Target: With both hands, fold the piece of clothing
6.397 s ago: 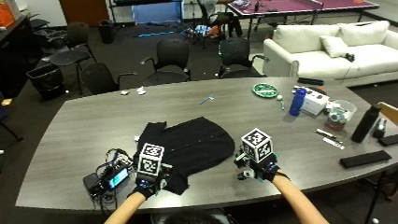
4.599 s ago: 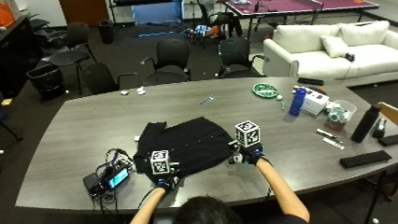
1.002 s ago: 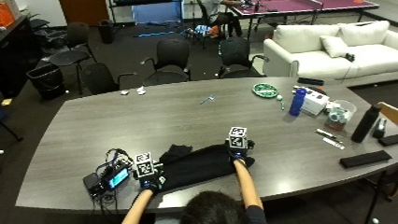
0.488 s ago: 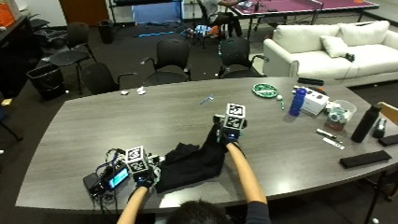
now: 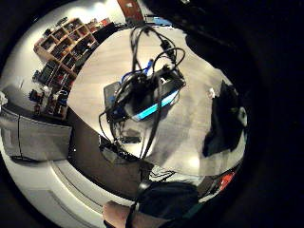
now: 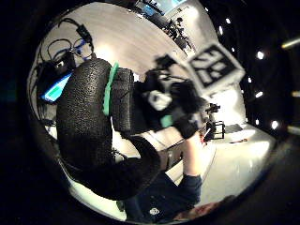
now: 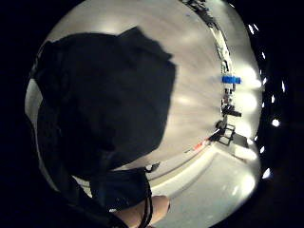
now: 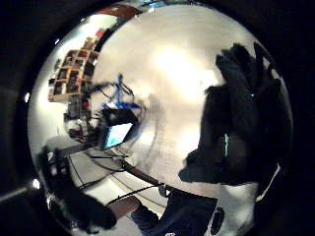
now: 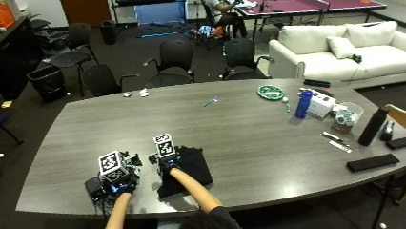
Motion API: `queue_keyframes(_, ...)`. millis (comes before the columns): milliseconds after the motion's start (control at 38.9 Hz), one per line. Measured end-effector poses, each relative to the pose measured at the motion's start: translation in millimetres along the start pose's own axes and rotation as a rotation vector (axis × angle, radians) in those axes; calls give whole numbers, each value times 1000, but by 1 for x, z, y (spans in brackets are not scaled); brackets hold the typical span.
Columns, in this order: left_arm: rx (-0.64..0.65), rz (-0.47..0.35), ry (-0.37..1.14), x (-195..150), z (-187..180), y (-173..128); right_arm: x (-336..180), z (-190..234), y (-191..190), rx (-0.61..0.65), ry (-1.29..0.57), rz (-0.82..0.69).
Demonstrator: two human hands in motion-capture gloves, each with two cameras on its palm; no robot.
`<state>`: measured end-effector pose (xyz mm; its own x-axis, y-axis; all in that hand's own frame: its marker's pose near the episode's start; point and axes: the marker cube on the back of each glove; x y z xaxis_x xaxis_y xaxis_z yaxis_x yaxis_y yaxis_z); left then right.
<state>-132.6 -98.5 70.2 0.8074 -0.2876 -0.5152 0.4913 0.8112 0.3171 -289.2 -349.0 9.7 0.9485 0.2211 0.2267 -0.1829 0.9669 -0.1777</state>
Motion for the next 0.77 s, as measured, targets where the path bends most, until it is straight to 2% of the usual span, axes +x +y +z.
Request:
queue_keyframes(51, 10, -9, -4, -11, 3, -2, -10, 9, -5, -55, 38, -11)
queue_keyframes(103, 16, -25, -10, -21, 4, -4, -12, 7, -10, -46, 12, -21)
queue_keyframes(257, -18, -66, -11, -32, 10, -11, -2, -25, 2, 15, -210, -111)
queue_keyframes(437, -102, -45, -26, -9, 0, -4, 32, -66, 7, 254, -310, -138)
queue_keyframes(565, -134, -26, -58, 1, -4, 1, 55, -67, 1, 276, -343, -89)
queue_keyframes(694, -125, 3, -67, 14, -12, 7, 64, -79, 24, 348, -349, -84)
queue_keyframes(771, -128, 24, -67, 20, -16, 11, 67, -79, 30, 349, -346, -84)
